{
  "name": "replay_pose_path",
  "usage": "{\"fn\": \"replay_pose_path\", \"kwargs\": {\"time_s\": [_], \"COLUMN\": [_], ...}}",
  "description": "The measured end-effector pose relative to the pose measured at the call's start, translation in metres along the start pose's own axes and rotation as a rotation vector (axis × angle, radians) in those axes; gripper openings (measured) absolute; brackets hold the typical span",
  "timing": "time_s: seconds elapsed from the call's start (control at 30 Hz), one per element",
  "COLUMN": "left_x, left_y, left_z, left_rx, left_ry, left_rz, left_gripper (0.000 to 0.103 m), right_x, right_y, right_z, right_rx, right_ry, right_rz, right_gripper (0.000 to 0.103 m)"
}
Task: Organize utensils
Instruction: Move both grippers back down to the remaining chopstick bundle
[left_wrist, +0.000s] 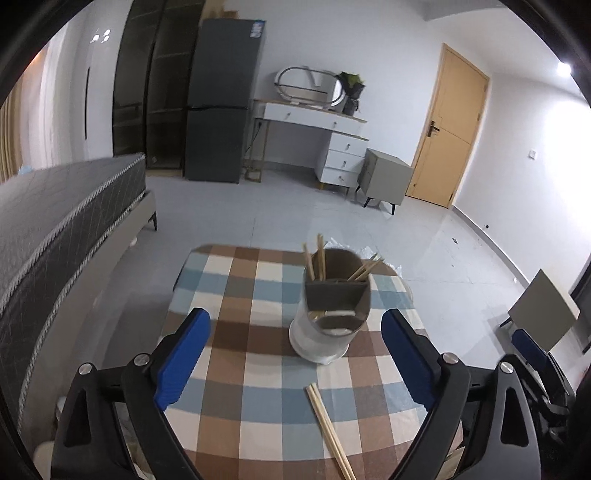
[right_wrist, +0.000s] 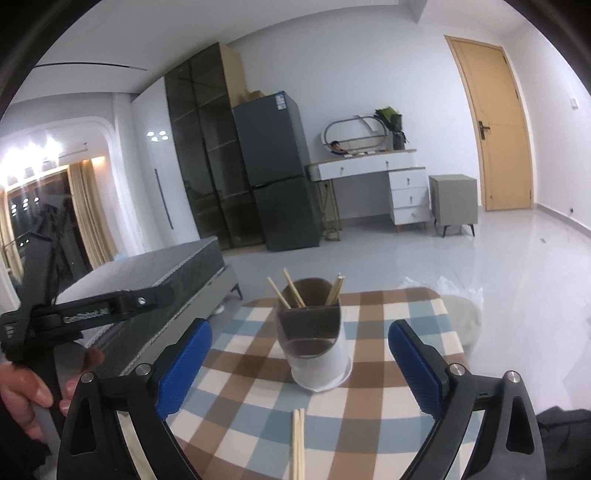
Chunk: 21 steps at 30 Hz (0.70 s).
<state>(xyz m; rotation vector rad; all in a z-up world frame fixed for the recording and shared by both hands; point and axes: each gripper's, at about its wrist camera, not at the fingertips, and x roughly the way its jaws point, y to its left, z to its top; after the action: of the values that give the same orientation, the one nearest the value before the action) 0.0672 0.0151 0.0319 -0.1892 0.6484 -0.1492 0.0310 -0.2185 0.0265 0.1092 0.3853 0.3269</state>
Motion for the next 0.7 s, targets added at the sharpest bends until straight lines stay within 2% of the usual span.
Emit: {"fn": "replay_pose_path", "kwargs": {"time_s": [0.17, 0.33, 0.4, 0.53, 0.7], "left_x": [0.01, 0.022, 0.029, 0.049, 0.069], "left_y": [0.011, 0.017, 0.022, 0.031, 0.042], "left_z": [-0.016, -0.03, -0.036, -0.053, -0.058], "left_rx": [-0.022, -0.029, -0.052, -0.061, -0.11], "left_ry": [0.002, -0.009, 0.001, 0.05, 0.14], "left_rz": [0.054, 0.119, 0.123, 0.13, 0.13], "left_gripper": [0.091, 0.091, 0.091, 0.091, 0.091], "right_x": [0.012, 0.034, 0.036, 0.048, 0.076], "right_y": [0.008, 0.007, 0.004, 0.003, 0.003], "right_z": [-0.014, -0.032, -0.037, -0.044, -0.059], "right_rx": [-0.046, -0.07, -0.069, -0.089, -0.117], "right_ry": [0.022, 0.116, 0.099, 0.144, 0.263], "right_rz": [-0.041, -0.068, -0.082, -0.088, -0.085], "right_gripper": [0.102, 0.102, 0.102, 0.103, 0.103]}}
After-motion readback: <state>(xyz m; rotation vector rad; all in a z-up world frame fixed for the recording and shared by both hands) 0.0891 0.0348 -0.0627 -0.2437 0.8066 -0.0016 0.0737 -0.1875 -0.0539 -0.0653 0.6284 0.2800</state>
